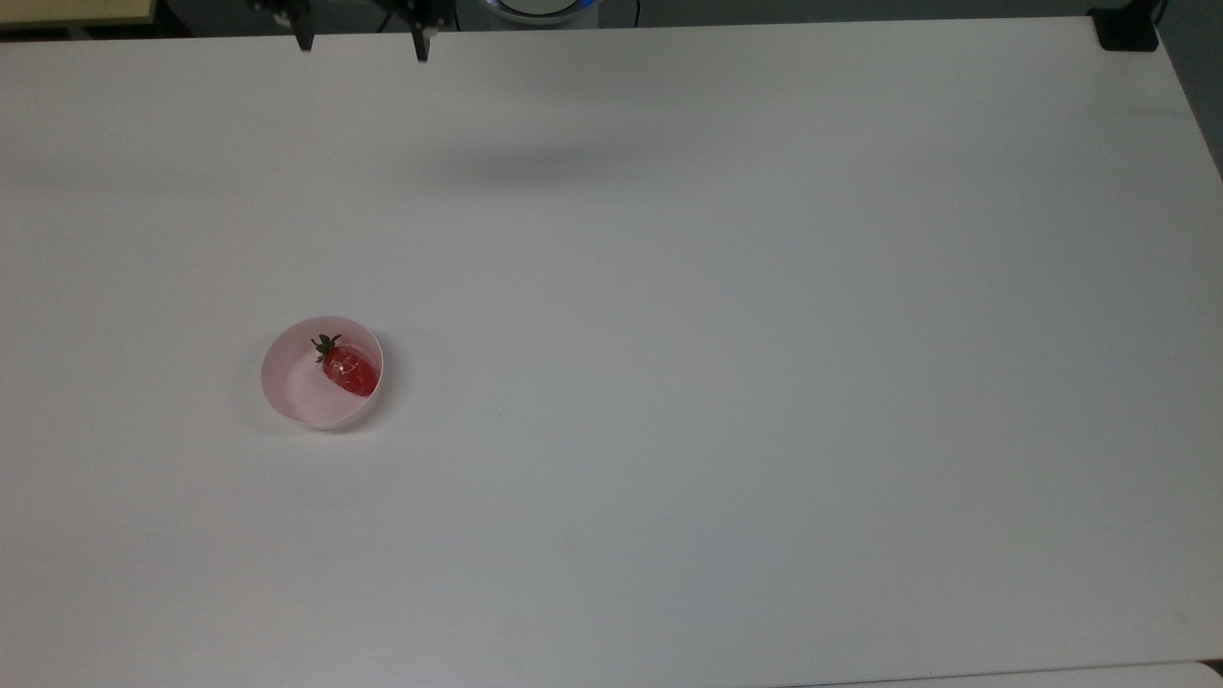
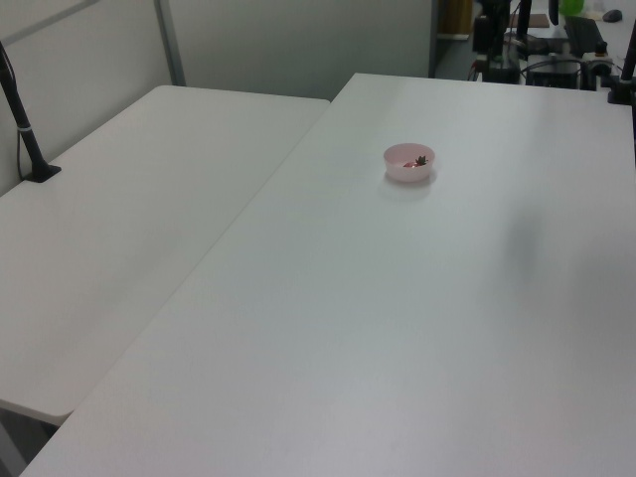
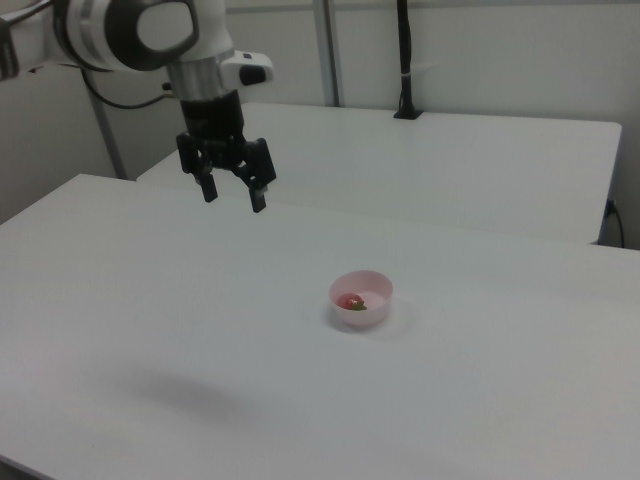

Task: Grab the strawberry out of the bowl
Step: 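Move the open gripper over the pink bowl and lower toward the strawberry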

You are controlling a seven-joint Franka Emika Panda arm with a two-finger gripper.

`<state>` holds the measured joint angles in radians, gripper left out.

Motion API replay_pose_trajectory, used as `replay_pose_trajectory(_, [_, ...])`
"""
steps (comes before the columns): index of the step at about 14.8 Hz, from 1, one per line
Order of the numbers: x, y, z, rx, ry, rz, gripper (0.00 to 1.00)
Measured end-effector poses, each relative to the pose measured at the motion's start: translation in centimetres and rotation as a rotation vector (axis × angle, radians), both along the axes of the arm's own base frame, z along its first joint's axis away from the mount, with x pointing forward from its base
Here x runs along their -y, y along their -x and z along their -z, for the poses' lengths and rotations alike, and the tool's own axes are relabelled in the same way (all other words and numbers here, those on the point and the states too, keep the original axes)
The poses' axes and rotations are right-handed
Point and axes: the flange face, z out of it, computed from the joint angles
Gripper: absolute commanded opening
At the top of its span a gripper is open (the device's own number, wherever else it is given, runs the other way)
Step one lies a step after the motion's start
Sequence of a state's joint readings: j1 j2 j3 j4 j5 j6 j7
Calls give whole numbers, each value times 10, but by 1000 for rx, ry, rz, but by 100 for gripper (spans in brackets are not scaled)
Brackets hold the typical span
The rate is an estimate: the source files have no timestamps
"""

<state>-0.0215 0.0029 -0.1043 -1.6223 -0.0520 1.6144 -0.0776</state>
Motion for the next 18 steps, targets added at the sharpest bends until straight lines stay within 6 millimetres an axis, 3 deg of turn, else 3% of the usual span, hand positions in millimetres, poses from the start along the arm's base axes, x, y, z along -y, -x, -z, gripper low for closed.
replay_pose_trajectory(2, [-7, 9, 6, -22, -12, 0, 100])
replay_pose_trajectory(5, [-15, 3, 19, -44, -30, -9, 100])
replay_pose_trajectory(11, [-13, -5, 24, -38, -27, -6, 100])
replay_pose_trajectory(13, [-8, -19, 30, -13, -21, 15, 100])
replay_pose_trajectory(15, [5, -42, 49, 33, -9, 59, 100])
replay_pose_trajectory(18, [40, -85, 101, 137, 14, 158, 96])
